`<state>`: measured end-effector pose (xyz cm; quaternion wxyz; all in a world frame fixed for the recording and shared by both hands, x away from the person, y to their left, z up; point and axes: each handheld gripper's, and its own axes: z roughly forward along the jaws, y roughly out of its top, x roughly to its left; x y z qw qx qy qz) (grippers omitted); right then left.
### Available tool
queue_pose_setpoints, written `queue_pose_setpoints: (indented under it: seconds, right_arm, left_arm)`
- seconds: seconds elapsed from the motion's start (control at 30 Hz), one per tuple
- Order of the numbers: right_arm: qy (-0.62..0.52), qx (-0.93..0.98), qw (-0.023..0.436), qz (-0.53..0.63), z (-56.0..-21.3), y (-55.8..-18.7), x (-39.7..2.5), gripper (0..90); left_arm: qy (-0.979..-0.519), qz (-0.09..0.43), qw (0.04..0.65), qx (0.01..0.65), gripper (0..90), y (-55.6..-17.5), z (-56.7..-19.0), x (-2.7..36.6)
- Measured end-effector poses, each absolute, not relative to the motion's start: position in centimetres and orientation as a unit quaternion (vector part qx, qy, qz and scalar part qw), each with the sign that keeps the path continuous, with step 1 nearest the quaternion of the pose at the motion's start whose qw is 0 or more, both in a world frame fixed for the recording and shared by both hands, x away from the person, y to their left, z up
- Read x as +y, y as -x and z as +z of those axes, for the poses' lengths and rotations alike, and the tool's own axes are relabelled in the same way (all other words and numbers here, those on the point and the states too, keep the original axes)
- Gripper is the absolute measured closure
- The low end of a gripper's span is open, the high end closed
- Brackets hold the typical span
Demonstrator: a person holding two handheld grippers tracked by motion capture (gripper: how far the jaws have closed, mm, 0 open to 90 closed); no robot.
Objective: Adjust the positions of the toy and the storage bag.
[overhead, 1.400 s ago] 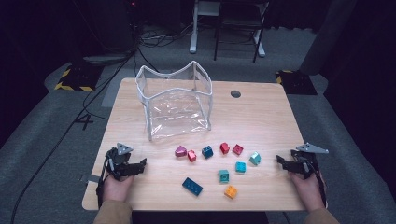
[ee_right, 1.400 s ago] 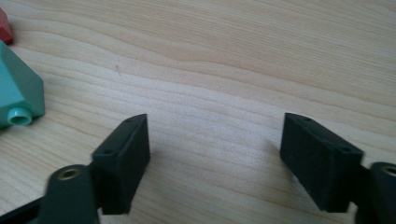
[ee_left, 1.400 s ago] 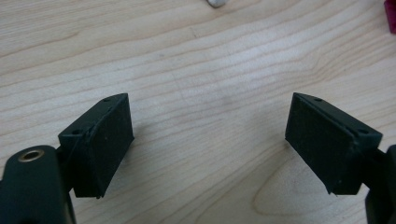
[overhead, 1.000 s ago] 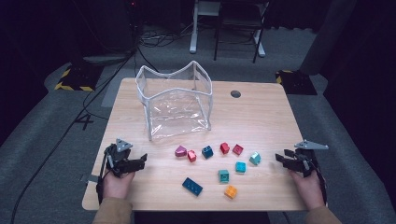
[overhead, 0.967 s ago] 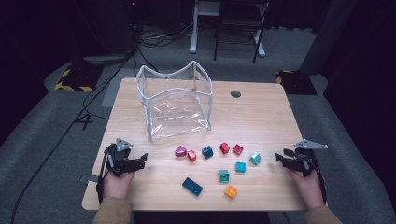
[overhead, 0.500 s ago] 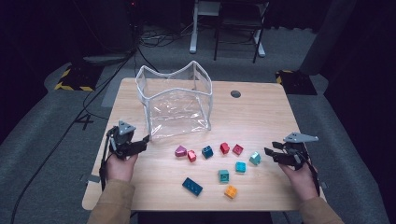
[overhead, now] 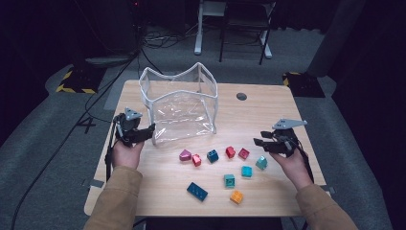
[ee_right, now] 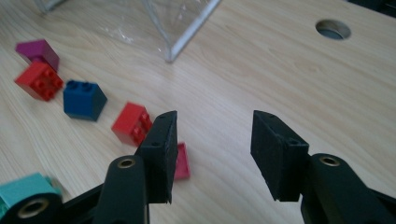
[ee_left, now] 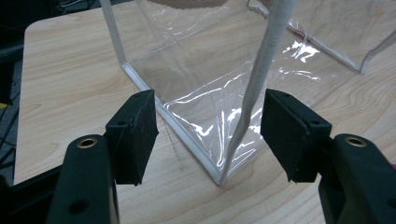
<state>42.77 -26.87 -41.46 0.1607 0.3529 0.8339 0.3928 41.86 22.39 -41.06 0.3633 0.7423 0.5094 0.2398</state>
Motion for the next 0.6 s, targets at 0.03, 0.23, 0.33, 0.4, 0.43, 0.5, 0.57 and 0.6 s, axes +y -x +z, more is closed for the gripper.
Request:
queue_pose_setpoints:
  seconds: [0.03,0.23,0.33,0.4,0.43,0.5,0.57,0.6]
  right_arm:
    - [-0.353,0.834,0.161,0.393,-41.5,-42.8,-26.9,51.3]
    - [-0.341,0.837,0.158,0.398,-39.9,-45.7,-24.7,51.9]
    - [-0.332,0.836,0.152,0.409,-39.5,-47.4,-22.6,51.9]
    - [-0.323,0.839,0.151,0.411,-39.5,-48.2,-21.4,51.8]
    - [-0.323,0.839,0.151,0.411,-39.5,-48.2,-21.4,51.8]
    - [-0.318,0.841,0.145,0.414,-39.5,-49.1,-20.4,51.7]
    - [-0.311,0.846,0.137,0.412,-39.6,-50.2,-19.1,51.4]
    - [-0.311,0.846,0.137,0.412,-39.6,-50.2,-19.1,51.4]
  left_arm:
    - [-0.742,0.240,0.363,0.509,36.7,-41.9,-41.1,22.4]
    - [-0.747,0.238,0.361,0.505,31.5,-42.4,-40.8,22.6]
    - [-0.748,0.231,0.362,0.507,31.4,-42.8,-40.8,22.8]
    - [-0.749,0.229,0.364,0.504,34.2,-42.9,-40.8,22.8]
    - [-0.749,0.226,0.367,0.502,34.2,-43.0,-40.8,22.9]
    - [-0.752,0.221,0.368,0.501,34.6,-43.2,-40.8,23.0]
    - [-0.754,0.214,0.370,0.498,39.2,-43.4,-40.7,23.1]
    - [-0.757,0.212,0.370,0.495,39.2,-43.4,-40.7,23.1]
